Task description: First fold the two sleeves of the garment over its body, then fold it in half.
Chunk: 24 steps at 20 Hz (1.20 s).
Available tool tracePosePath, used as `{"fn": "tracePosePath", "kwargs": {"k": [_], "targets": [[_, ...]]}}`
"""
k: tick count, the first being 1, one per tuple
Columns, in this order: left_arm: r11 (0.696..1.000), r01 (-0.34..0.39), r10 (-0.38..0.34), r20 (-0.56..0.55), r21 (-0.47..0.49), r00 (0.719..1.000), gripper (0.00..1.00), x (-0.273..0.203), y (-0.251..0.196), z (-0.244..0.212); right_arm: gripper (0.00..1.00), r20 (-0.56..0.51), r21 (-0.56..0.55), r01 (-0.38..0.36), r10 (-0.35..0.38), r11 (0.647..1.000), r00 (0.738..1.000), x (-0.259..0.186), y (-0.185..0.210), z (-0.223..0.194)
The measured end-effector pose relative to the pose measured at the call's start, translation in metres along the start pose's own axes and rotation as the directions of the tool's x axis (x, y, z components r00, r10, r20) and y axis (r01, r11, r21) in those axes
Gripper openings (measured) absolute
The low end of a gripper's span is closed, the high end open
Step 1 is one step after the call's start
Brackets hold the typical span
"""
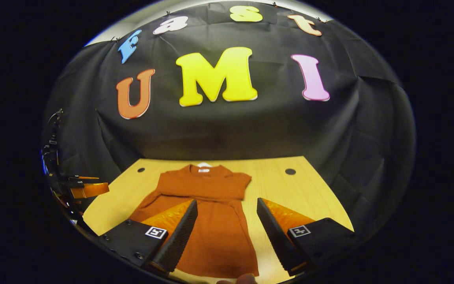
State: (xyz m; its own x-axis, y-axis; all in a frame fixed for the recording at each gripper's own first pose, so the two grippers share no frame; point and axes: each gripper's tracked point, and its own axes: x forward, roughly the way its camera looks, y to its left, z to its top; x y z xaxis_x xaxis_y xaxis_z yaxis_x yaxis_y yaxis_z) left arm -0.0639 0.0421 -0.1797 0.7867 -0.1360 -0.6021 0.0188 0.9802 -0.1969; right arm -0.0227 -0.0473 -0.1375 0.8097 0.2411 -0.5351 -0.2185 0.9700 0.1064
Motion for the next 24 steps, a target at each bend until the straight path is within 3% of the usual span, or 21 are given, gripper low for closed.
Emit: {"fn": "tracePosePath", "kwargs": {"k": [4, 8, 13, 18, 21, 22, 24], "targets": [[1.000, 0.023, -0.027, -0.216, -0.019, 0.976, 0.99, -0.013, 0.030, -0.089, 0.96, -0.185, 0.017, 0.023, -0.020, 1.000, 0.983, -0.008, -0.029, -0.080], [0.997, 0.005, -0.034, -0.371, -0.078, 0.928, 0.99, -0.018, 0.057, -0.163, 0.97, -0.341, 0.019, 0.074, -0.063, 0.997, 0.938, -0.007, -0.052, -0.154], [0.987, 0.010, -0.077, -0.422, -0.159, 0.903, 0.99, -0.013, 0.055, -0.191, 0.95, -0.443, -0.004, 0.094, -0.086, 0.996, 0.892, 0.006, -0.050, -0.205], [0.982, 0.027, -0.104, -0.412, -0.189, 0.905, 0.97, -0.009, 0.047, -0.191, 0.99, -0.516, -0.012, 0.132, -0.119, 0.991, 0.848, 0.013, -0.053, -0.246], [0.973, 0.066, -0.154, -0.414, -0.220, 0.897, 0.98, -0.009, 0.025, -0.194, 0.98, -0.506, -0.041, 0.107, -0.113, 0.993, 0.855, 0.016, -0.042, -0.243], [0.963, 0.082, -0.190, -0.426, -0.258, 0.885, 0.95, -0.009, 0.012, -0.197, 0.88, -0.510, -0.032, 0.101, -0.103, 0.994, 0.854, 0.015, -0.038, -0.245], [0.957, 0.088, -0.203, -0.419, -0.277, 0.885, 0.54, -0.004, 0.000, -0.199, 0.50, -0.507, -0.006, 0.068, -0.062, 0.998, 0.860, 0.019, -0.029, -0.244]]}}
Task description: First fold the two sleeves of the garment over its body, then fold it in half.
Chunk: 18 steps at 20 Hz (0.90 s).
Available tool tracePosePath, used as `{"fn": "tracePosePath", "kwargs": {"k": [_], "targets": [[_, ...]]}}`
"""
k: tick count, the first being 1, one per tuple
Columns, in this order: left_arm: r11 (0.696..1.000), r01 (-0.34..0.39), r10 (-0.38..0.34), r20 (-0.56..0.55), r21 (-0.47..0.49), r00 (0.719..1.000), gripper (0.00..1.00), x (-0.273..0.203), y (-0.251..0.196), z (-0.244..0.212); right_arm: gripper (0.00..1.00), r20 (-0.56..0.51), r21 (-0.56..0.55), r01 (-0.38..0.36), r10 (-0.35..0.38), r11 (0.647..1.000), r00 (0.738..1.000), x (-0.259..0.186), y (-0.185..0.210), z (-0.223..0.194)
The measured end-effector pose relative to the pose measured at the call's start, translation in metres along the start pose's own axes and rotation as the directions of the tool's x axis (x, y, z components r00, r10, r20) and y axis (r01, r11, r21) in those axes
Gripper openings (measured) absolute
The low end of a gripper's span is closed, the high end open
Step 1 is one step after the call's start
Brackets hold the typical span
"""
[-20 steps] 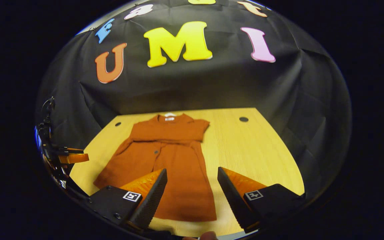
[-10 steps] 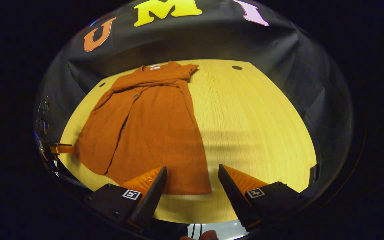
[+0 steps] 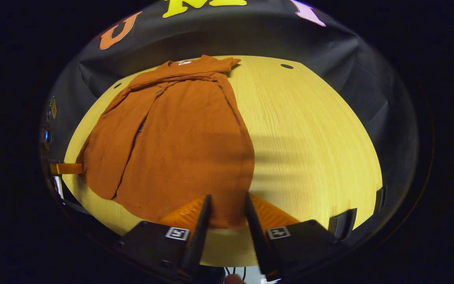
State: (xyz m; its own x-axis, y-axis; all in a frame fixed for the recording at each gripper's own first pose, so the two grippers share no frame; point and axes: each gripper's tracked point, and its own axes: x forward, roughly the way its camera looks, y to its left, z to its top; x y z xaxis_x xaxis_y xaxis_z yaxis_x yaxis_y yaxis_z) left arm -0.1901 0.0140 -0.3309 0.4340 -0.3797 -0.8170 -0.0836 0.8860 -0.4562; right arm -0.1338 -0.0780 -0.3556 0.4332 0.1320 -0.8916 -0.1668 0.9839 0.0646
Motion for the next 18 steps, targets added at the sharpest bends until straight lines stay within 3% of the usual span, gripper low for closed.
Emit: {"fn": "tracePosePath", "kwargs": {"k": [1, 2, 3, 4, 5, 7, 12, 18], "targets": [[1.000, -0.015, 0.015, -0.011, -0.003, 1.000, 0.64, 0.003, 0.003, -0.001, 0.33, -0.005, 0.017, -0.010, 0.010, 1.000, 1.000, 0.001, 0.001, 0.001], [1.000, -0.006, 0.006, 0.000, -0.027, 1.000, 0.41, 0.000, 0.001, 0.000, 0.16, -0.006, 0.045, -0.021, 0.021, 0.999, 1.000, 0.000, 0.000, 0.003], [0.999, -0.002, 0.002, -0.015, -0.042, 1.000, 0.19, 0.000, 0.000, -0.001, 0.16, -0.004, 0.071, -0.022, 0.022, 0.997, 1.000, 0.002, -0.002, 0.006], [0.999, -0.002, 0.002, -0.018, -0.040, 1.000, 0.13, -0.001, -0.001, -0.003, 0.16, -0.002, 0.106, -0.024, 0.024, 0.994, 1.000, 0.001, -0.006, 0.008], [0.999, -0.006, 0.006, -0.016, -0.036, 1.000, 0.11, 0.000, -0.002, -0.002, 0.00, -0.007, 0.120, -0.030, 0.031, 0.992, 0.999, 0.002, -0.005, 0.007], [1.000, -0.008, 0.008, 0.001, -0.022, 1.000, 0.05, -0.001, -0.007, 0.007, 0.01, 0.004, 0.132, -0.049, 0.049, 0.990, 0.999, -0.002, -0.004, 0.015], [0.997, 0.033, -0.042, 0.118, 0.074, 0.992, 0.04, -0.024, -0.032, 0.056, 0.01, 0.144, 0.200, -0.138, 0.110, 0.970, 0.983, -0.031, -0.004, 0.079], [0.977, 0.018, -0.085, 0.312, 0.213, 0.946, 0.04, -0.044, -0.069, 0.156, 0.00, 0.297, 0.198, -0.202, 0.138, 0.959, 0.945, -0.059, -0.007, 0.183]]}}
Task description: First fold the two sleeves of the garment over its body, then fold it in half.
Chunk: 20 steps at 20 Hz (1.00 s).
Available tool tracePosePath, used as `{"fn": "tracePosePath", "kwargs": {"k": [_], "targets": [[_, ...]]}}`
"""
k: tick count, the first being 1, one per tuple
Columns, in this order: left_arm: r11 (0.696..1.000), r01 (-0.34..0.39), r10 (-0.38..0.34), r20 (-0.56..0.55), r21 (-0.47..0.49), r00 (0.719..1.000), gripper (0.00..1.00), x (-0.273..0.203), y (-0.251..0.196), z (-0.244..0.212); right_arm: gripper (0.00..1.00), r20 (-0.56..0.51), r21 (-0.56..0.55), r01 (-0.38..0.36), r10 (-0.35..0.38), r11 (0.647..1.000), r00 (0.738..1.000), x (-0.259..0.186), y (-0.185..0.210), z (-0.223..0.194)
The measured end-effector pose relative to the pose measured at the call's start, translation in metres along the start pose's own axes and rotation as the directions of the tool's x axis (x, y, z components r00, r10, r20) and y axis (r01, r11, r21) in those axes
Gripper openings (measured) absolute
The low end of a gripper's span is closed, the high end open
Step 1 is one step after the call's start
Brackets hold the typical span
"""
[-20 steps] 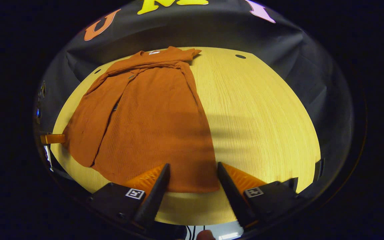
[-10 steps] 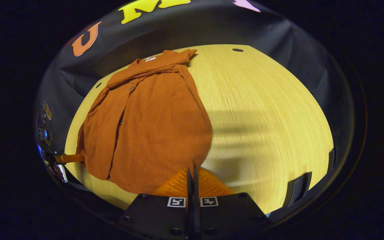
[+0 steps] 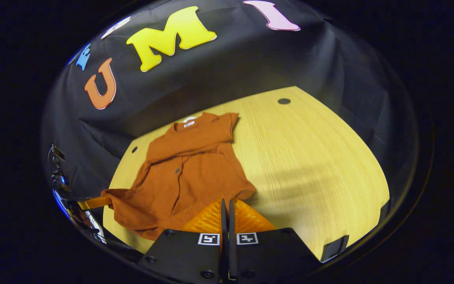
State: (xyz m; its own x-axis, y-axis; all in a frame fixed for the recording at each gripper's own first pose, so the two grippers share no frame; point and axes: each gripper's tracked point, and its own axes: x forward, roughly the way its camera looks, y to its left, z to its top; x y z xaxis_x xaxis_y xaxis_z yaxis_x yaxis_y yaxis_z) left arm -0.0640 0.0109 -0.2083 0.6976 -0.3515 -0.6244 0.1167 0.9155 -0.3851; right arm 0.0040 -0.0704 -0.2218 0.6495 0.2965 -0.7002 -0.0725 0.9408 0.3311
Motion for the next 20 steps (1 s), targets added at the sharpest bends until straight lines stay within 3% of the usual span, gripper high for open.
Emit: {"fn": "tracePosePath", "kwargs": {"k": [4, 8, 11, 16, 20], "targets": [[0.989, -0.061, 0.044, 0.125, 0.138, 0.991, 0.04, 0.026, 0.011, 0.077, 0.01, 0.085, -0.092, -0.039, 0.047, 0.995, 0.995, 0.018, 0.023, 0.081], [0.991, -0.072, 0.048, 0.211, 0.108, 0.976, 0.04, 0.057, 0.023, 0.154, 0.01, 0.162, -0.170, -0.061, 0.088, 0.984, 0.983, 0.060, 0.058, 0.169], [0.992, -0.098, 0.076, 0.242, 0.080, 0.967, 0.04, 0.100, 0.048, 0.202, 0.01, 0.213, -0.221, -0.061, 0.109, 0.973, 0.971, 0.115, 0.079, 0.223], [0.989, -0.140, 0.149, 0.231, -0.053, 0.962, 0.04, 0.178, 0.093, 0.238, 0.00, 0.196, -0.245, -0.014, 0.064, 0.970, 0.979, 0.226, 0.077, 0.243], [0.981, -0.192, 0.183, 0.206, 0.023, 0.961, 0.03, 0.240, 0.104, 0.238, 0.00, 0.184, -0.271, 0.018, 0.033, 0.962, 0.982, 0.294, 0.061, 0.240]]}}
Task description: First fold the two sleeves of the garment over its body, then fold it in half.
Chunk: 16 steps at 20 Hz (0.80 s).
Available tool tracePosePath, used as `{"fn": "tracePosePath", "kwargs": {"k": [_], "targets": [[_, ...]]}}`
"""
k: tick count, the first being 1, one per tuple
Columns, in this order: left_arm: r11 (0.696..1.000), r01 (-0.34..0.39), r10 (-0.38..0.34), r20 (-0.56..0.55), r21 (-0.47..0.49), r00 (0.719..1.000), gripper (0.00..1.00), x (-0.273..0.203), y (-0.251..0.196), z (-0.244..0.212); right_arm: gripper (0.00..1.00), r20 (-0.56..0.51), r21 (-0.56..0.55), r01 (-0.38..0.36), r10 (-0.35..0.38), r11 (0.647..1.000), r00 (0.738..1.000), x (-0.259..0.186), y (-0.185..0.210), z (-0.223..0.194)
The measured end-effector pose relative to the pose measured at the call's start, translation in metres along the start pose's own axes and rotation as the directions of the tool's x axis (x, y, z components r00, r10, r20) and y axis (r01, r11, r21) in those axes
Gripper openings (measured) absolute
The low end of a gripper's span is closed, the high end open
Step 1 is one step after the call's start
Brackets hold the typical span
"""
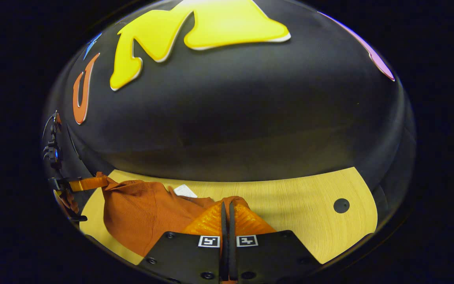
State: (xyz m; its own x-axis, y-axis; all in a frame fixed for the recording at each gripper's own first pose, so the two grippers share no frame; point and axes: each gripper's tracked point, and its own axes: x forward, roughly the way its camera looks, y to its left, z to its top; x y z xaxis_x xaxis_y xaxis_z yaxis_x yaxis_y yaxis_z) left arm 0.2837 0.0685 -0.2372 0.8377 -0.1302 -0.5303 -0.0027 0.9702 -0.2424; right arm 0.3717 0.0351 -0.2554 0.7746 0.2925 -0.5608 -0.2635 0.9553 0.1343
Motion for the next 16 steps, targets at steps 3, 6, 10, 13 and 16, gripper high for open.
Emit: {"fn": "tracePosePath", "kwargs": {"k": [3, 6, 10, 13, 16], "targets": [[0.995, -0.063, 0.063, -0.005, 0.073, 0.998, 0.04, 0.034, 0.006, -0.016, 0.00, -0.025, -0.027, 0.045, -0.046, 0.999, 0.999, 0.010, -0.006, -0.014], [0.985, -0.124, 0.126, -0.012, 0.117, 0.992, 0.07, 0.052, 0.019, -0.030, 0.01, -0.018, -0.037, 0.103, -0.104, 0.994, 0.994, 0.007, -0.004, -0.012], [0.968, -0.188, 0.182, 0.053, 0.166, 0.982, 0.58, 0.053, 0.026, -0.007, 0.14, -0.024, -0.017, 0.109, -0.109, 0.994, 0.994, 0.006, 0.003, -0.013], [0.970, -0.187, 0.175, 0.089, 0.153, 0.981, 1.00, 0.029, 0.024, 0.009, 0.51, 0.000, -0.043, 0.126, -0.126, 0.991, 0.992, -0.004, 0.016, -0.001], [0.973, -0.213, 0.200, 0.132, 0.086, 0.971, 1.00, 0.008, 0.025, 0.026, 0.75, 0.078, -0.060, 0.158, -0.154, 0.986, 0.985, -0.041, 0.014, 0.026]]}}
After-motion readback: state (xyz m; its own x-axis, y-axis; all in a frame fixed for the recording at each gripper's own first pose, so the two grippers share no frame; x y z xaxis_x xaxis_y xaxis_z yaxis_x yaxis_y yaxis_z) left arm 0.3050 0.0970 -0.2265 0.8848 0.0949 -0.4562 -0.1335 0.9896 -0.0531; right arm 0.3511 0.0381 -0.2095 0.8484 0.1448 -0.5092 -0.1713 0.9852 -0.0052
